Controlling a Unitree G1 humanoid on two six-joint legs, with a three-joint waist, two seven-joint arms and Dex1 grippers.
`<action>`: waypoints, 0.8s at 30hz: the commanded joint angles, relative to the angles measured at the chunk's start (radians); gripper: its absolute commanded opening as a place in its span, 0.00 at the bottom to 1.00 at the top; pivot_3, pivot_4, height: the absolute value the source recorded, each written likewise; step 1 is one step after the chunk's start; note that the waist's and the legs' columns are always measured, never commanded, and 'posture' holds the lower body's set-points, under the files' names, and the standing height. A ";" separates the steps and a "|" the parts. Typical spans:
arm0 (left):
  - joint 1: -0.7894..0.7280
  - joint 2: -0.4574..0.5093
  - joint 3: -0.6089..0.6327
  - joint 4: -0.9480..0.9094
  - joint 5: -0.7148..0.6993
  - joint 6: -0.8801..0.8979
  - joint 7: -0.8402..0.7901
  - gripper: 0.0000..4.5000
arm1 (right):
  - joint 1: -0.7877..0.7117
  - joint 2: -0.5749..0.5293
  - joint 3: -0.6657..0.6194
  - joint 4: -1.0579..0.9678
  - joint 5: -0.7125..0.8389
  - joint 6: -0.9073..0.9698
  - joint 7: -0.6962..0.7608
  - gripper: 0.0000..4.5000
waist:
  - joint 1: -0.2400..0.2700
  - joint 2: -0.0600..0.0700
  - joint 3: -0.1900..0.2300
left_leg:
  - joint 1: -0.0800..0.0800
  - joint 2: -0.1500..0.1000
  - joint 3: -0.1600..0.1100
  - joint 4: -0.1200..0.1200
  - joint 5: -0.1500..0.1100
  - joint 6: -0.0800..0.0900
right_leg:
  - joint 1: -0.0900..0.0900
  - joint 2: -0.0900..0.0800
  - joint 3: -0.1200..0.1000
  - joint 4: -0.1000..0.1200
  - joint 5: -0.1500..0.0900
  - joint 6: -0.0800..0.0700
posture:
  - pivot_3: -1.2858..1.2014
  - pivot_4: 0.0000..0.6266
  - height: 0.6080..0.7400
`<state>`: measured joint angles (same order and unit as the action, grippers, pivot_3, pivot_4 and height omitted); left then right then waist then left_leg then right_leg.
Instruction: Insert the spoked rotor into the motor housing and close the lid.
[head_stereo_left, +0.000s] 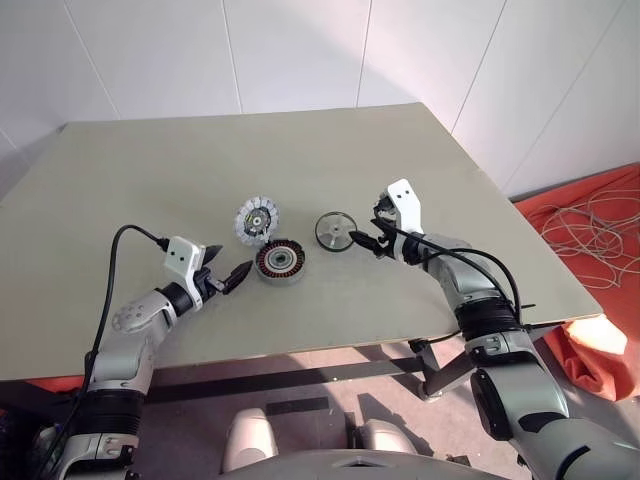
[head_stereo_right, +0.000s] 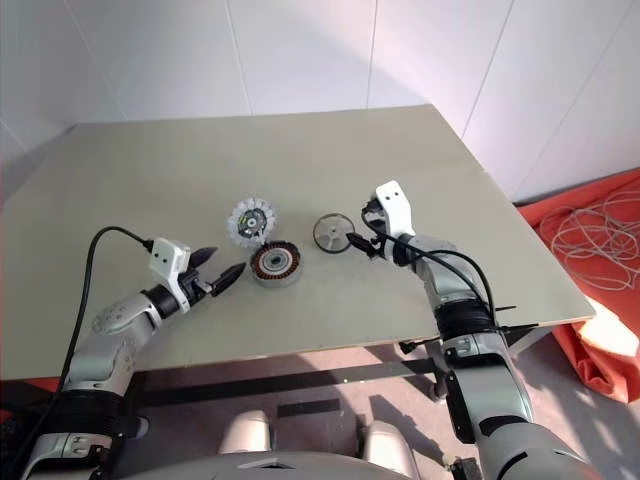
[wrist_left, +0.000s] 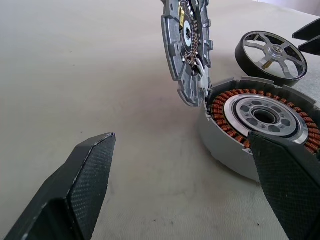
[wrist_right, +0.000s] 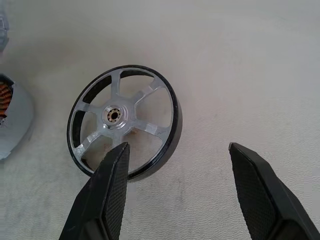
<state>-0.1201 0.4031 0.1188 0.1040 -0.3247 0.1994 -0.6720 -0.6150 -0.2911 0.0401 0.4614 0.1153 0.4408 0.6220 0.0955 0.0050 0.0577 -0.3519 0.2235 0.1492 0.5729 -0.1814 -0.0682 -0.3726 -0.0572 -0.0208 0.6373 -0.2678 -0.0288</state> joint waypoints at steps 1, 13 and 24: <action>-0.007 0.013 0.005 -0.031 0.007 -0.018 0.001 1.00 | -0.024 0.020 -0.020 0.011 0.020 -0.009 -0.018 0.80 | 0.000 0.000 0.000 | 0.000 0.000 0.000 0.000 0.000 0.000 | 0.000 0.000 0.000 0.000 0.000 0.000 | 0.52 0.00 1.00; 0.004 0.026 0.006 -0.082 0.017 0.011 0.011 1.00 | -0.056 0.104 -0.035 0.134 0.026 -0.061 -0.047 0.80 | -0.001 0.000 0.000 | 0.000 0.000 0.000 0.000 0.000 0.000 | 0.000 0.000 0.000 0.000 0.000 0.000 | 0.52 0.00 1.00; 0.009 0.024 0.003 -0.111 0.018 0.036 0.024 1.00 | -0.018 0.126 -0.066 -0.095 0.110 0.095 -0.039 0.80 | 0.000 0.000 0.000 | 0.000 0.000 0.000 -0.001 0.000 0.000 | -0.001 0.000 0.000 0.000 0.000 0.000 | 0.52 0.00 1.00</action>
<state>-0.1036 0.4158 0.1179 0.0315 -0.3061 0.2394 -0.6504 -0.6280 -0.1693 -0.0084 0.4504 0.1853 0.5055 0.5847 0.0953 0.0053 0.0579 -0.3523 0.2236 0.1491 0.5720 -0.1814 -0.0682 -0.3734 -0.0571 -0.0210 0.6372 -0.2680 -0.0291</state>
